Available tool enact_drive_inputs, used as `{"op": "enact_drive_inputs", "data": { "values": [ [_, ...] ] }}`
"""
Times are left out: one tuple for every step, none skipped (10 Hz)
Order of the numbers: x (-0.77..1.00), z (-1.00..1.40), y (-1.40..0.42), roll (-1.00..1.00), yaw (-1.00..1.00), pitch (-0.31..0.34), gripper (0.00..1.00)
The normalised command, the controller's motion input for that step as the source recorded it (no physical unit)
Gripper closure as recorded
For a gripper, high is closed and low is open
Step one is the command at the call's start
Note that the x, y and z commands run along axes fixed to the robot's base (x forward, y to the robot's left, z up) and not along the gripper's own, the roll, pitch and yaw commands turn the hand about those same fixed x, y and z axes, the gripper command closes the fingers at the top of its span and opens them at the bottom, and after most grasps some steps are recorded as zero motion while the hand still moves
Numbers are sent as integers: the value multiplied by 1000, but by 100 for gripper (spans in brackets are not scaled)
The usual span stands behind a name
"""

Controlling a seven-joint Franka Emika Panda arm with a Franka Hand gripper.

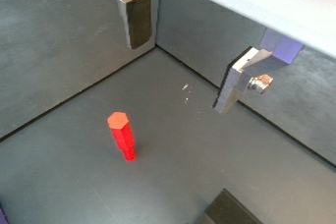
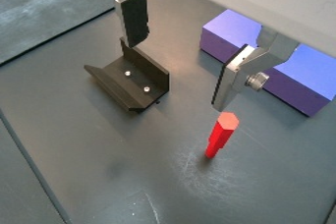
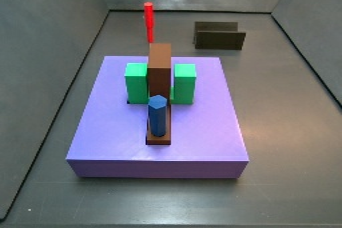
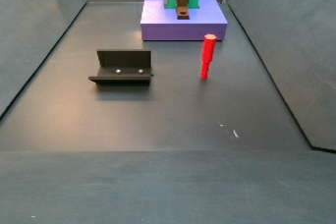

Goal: Pick up the red object. Move up. Move to above the board. Insert the red object.
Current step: Pick up the red object.

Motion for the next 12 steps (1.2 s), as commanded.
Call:
{"op": "enact_drive_inputs", "data": {
  "values": [
    [0, 0, 0, -11, 0, 0, 0],
    [0, -29, 0, -7, 0, 0, 0],
    [-49, -371, -557, 0, 120, -83, 0],
    [-46, -477, -526, -80, 80, -79, 0],
    [-31, -509, -371, -201, 51, -83, 0],
    [-69, -543, -257, -229, 9, -96, 0],
    [-146, -511, -51, -177, 0, -111, 0],
    [-189, -411, 0, -119, 0, -97, 0],
    [-209, -340, 0, -101, 0, -84, 0],
    [-214, -351, 0, -101, 0, -89, 0],
    [-206, -374, 0, -110, 0, -87, 0],
    [-217, -380, 0, -107, 0, -89, 0]
  ]
}}
